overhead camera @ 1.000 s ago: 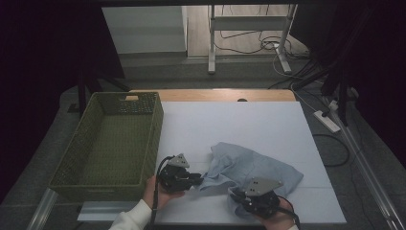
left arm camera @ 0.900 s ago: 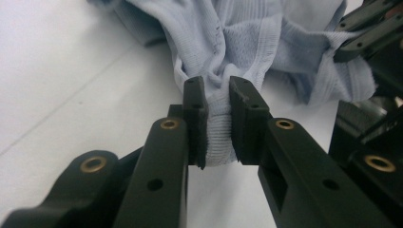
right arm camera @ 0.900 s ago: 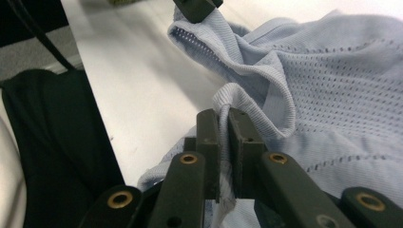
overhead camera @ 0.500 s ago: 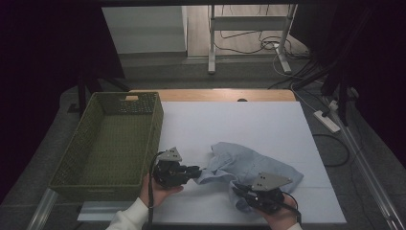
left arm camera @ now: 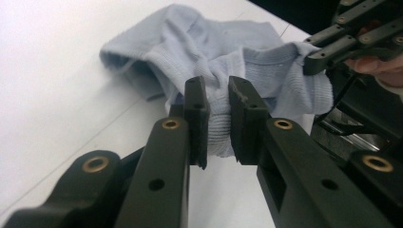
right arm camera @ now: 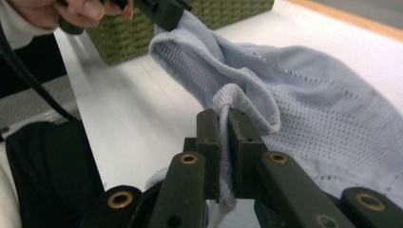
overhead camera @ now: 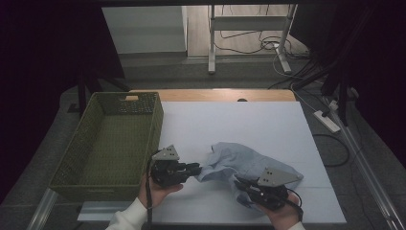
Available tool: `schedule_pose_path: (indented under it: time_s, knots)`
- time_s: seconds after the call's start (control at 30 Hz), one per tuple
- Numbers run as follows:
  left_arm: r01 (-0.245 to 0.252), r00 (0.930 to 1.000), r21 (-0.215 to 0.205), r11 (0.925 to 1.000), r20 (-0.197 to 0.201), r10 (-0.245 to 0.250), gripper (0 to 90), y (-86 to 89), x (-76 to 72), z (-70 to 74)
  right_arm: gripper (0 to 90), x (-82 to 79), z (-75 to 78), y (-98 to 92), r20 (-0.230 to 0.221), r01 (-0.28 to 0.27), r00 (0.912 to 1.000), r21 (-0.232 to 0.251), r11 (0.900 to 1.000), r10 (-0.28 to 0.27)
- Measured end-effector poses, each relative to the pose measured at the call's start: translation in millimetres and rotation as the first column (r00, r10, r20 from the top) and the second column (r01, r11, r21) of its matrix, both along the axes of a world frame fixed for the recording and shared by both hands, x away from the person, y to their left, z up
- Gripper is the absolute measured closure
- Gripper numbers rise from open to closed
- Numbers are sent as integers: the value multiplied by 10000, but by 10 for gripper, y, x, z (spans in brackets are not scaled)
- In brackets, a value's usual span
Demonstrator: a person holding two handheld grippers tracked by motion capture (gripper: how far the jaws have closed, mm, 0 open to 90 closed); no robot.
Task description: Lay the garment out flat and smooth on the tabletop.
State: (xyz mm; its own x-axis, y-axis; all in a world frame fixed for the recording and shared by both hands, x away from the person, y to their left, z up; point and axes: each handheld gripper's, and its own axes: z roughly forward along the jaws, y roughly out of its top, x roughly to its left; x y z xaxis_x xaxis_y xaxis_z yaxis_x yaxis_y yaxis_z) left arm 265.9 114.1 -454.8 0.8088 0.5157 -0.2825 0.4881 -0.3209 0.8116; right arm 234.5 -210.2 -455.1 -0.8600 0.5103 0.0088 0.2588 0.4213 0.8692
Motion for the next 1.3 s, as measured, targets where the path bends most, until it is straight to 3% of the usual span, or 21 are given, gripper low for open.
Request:
schedule_pose_path:
  time_s: [0.43,1.3]
  knots:
    - [-148,9997,-491,9987,161,156,784,34,-32,108,840,47,189,-127,429,348,9983,796,9962,-383]
    - [-602,9953,-1532,9864,654,709,784,198,-10,378,841,150,460,-112,887,573,9935,1569,9859,-719]
